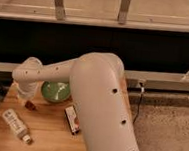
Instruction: Drag the pepper across the table
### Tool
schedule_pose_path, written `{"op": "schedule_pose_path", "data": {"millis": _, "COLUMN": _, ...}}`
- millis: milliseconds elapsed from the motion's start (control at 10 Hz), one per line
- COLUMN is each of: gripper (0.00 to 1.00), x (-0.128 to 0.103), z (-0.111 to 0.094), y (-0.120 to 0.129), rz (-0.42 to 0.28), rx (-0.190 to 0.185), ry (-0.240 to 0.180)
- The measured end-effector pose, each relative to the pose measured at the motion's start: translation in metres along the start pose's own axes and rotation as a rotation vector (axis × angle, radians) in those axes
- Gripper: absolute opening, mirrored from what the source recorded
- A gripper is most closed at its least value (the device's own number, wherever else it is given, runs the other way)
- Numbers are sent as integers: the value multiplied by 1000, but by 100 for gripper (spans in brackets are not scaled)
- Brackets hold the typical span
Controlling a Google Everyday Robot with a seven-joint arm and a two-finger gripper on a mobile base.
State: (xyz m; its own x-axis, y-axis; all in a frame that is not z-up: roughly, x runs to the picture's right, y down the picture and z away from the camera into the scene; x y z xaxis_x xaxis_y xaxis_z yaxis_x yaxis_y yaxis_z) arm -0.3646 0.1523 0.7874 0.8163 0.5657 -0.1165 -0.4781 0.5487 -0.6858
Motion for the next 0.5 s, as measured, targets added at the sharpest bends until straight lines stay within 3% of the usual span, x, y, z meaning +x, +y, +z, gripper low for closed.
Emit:
{"op": "schedule_pose_path", "data": {"millis": 100, "gripper": 5, "x": 0, "z": 0, "y": 0, "rz": 1, "rx": -1, "ry": 0}}
{"op": "schedule_pose_path", "data": {"millis": 500, "gripper": 45, "x": 1, "z": 0, "y": -1, "rz": 0, "rx": 1, "ry": 1}}
